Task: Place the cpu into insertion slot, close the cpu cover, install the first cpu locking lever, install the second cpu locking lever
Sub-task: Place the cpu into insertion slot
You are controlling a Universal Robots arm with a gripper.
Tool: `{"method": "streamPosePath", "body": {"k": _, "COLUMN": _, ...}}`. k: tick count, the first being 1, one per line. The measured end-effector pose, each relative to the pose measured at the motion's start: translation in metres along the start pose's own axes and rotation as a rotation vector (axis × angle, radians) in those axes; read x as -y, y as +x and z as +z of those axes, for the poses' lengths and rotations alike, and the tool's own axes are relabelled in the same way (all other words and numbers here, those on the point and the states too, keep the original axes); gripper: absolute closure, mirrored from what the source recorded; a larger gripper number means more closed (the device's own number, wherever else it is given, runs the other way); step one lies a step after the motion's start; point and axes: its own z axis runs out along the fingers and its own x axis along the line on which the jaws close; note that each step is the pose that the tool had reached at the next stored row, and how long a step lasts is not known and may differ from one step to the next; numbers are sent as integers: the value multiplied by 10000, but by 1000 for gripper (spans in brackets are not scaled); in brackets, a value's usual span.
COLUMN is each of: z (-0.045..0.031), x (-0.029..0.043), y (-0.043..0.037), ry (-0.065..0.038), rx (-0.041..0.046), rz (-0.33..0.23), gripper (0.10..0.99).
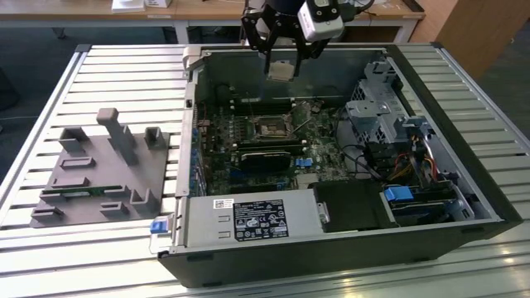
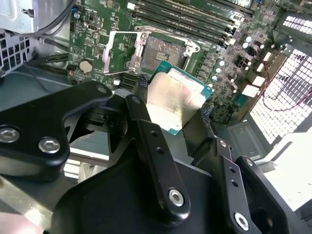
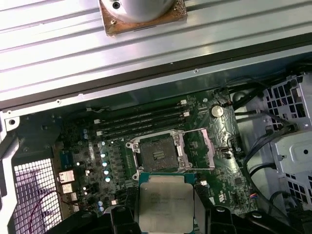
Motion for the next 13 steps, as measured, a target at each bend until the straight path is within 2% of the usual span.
{"method": "streamPosePath", "body": {"k": 13, "z": 2, "x": 0, "y": 0, "ry": -12, "rx": 53, "rz": 580, "gripper": 549}}
